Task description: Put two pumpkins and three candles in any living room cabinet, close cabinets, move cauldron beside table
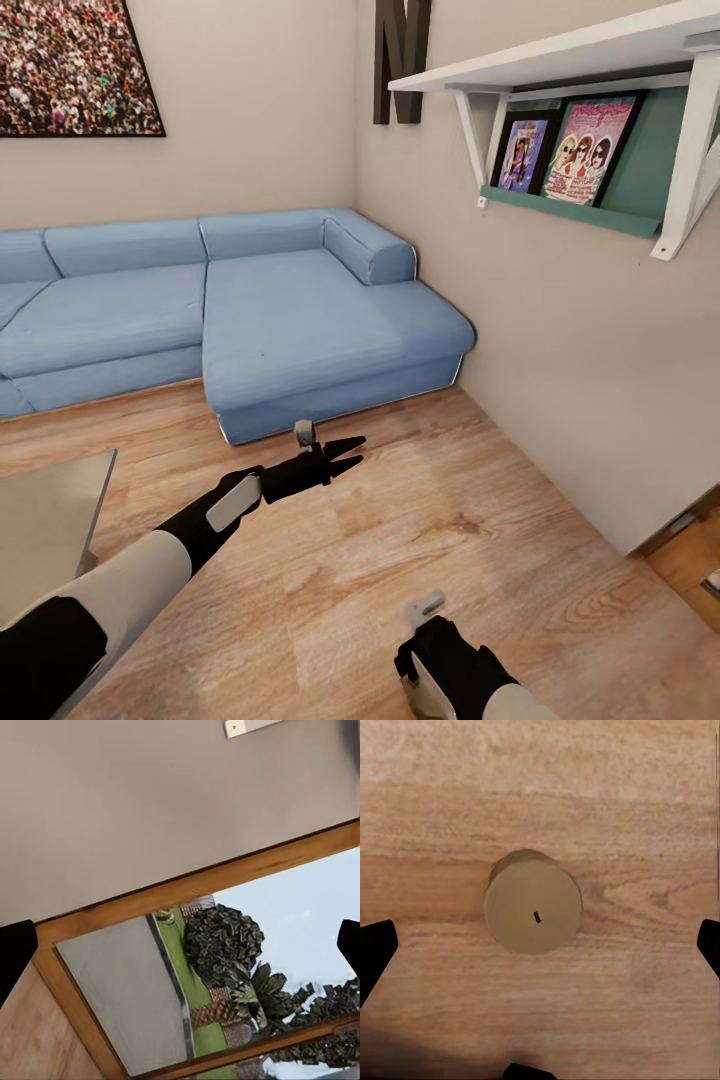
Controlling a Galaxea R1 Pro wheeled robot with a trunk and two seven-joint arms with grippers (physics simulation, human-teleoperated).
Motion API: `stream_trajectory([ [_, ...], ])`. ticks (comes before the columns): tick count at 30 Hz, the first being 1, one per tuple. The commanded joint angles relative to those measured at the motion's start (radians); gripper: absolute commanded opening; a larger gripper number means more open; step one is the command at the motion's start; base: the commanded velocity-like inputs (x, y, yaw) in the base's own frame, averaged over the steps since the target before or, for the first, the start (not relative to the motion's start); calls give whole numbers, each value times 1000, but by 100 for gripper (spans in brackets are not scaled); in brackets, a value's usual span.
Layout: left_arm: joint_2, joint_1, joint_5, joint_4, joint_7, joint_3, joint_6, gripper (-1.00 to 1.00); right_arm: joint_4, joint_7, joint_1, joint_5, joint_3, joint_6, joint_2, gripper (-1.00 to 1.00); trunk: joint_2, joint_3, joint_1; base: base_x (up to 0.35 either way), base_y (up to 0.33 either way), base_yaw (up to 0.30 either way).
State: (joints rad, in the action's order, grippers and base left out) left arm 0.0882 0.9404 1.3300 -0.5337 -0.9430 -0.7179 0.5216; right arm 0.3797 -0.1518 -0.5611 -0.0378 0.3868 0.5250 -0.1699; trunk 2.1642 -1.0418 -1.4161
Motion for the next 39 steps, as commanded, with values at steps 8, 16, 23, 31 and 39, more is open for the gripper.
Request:
stream_trajectory([
  [8, -4, 0, 1, 2, 1, 0, 0, 100, -31, 6, -50, 20, 0, 10, 0, 100, 0, 0, 0, 0, 0, 0],
  [16, -6, 0, 0, 4, 1, 0, -1, 100, -46, 7, -54, 18, 0, 6, 3, 100, 21, -9, -12, 0, 0, 0],
  [23, -7, 0, 0, 3, 1, 0, -1, 100, -47, 34, -55, 16, 1, 4, 3, 100, 70, -31, -38, 0, 0, 0],
  [31, -8, 0, 0, 3, 3, -1, -1, 100, -32, 40, -56, 13, 1, -7, 4, 100, 126, -56, -69, 0, 0, 0],
  [39, -8, 0, 0, 3, 3, -2, -1, 100, -30, 38, -56, 12, 1, -16, 4, 100, 182, -82, -100, 0, 0, 0],
])
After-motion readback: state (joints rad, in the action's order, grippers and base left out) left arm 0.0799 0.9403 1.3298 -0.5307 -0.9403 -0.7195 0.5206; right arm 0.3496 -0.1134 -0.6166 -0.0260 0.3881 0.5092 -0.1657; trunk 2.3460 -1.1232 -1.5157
